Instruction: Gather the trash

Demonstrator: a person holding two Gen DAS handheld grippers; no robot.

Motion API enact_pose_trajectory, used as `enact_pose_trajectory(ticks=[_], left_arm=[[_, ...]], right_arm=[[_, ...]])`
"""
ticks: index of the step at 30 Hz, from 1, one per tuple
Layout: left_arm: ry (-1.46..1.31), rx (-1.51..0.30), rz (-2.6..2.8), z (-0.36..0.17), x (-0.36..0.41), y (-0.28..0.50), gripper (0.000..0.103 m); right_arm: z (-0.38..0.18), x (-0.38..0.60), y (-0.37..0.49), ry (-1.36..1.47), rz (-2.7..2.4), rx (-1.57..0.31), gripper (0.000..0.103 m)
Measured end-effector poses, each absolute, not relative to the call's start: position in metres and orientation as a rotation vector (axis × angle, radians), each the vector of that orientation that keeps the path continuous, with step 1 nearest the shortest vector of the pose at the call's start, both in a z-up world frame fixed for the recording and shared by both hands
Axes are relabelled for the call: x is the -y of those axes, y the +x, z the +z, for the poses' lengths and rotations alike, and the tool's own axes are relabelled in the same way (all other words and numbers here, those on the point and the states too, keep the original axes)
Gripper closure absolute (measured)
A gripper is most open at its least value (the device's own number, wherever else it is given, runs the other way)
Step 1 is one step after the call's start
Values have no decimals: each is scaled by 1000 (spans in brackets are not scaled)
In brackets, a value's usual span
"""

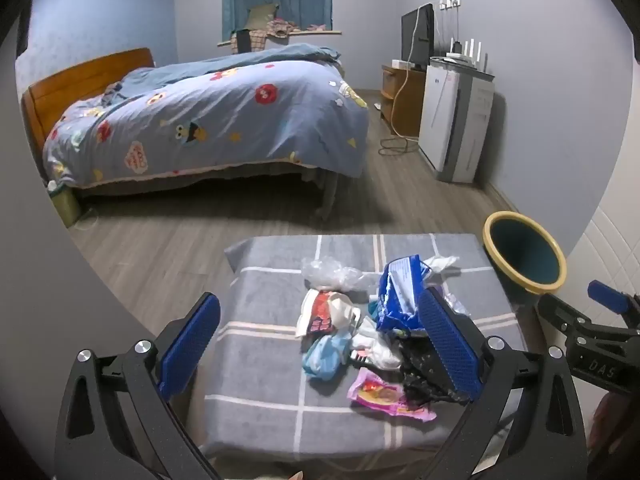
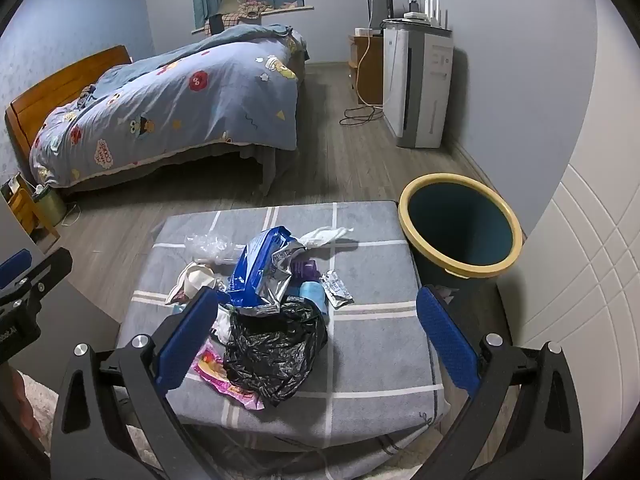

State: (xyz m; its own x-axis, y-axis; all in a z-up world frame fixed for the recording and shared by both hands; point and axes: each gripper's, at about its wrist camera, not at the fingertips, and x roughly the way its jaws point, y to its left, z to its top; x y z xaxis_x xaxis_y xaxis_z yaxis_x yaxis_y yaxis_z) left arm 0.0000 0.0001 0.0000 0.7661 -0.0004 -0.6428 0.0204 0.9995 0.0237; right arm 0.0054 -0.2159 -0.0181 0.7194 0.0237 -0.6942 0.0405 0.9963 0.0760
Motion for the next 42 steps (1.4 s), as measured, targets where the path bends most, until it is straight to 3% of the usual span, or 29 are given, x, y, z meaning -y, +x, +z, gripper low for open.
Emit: enact_pose_trajectory(ticks=[42], left_arm=[[32,-705,-11,0,0,0,5]], right_arm=[[-23,216,6,102,-13,-795,5]])
